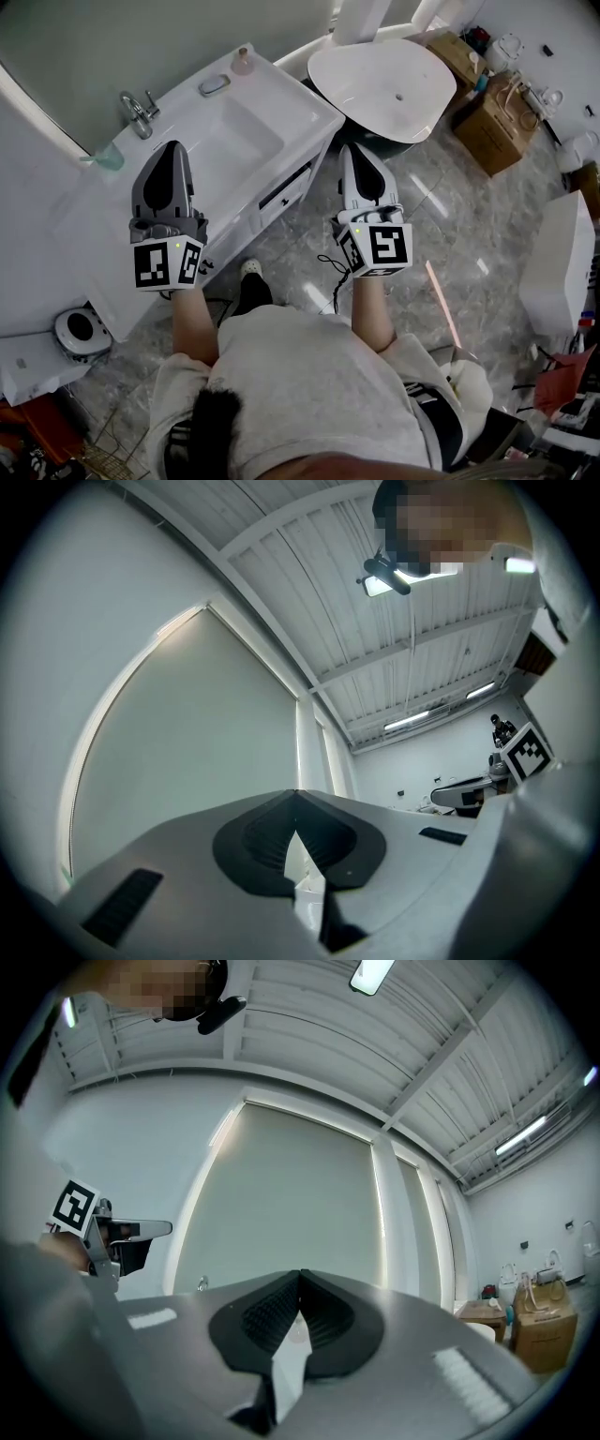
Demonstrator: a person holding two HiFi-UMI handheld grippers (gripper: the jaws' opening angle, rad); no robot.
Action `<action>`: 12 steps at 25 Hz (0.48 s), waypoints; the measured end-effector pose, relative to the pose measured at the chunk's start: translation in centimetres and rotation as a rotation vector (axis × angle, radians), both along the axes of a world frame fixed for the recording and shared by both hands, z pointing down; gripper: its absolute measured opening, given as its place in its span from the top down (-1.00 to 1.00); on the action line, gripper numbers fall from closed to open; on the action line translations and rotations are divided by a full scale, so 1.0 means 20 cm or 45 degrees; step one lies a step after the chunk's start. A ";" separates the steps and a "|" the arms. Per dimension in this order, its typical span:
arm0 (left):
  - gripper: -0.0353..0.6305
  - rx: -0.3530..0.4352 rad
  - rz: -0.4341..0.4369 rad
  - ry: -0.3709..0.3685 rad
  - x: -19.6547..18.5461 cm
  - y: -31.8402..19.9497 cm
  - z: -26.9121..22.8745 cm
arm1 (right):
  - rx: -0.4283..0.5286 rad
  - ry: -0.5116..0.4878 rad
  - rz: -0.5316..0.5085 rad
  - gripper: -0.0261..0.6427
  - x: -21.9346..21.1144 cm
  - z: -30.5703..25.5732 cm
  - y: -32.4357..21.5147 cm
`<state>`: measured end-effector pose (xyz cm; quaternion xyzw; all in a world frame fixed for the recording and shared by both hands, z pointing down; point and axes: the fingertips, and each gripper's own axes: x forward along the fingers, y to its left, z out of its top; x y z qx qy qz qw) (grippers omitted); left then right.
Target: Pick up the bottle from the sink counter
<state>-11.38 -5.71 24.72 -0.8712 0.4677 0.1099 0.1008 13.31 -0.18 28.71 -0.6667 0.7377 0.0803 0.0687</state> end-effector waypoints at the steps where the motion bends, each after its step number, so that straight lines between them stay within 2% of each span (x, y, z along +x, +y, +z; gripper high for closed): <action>1: 0.87 0.002 0.007 -0.005 0.00 -0.04 -0.01 | 0.004 0.001 0.007 0.89 0.00 -0.01 -0.04; 12: 0.87 -0.003 0.069 -0.018 -0.03 -0.48 -0.02 | 0.006 0.004 0.050 0.89 -0.06 -0.03 -0.45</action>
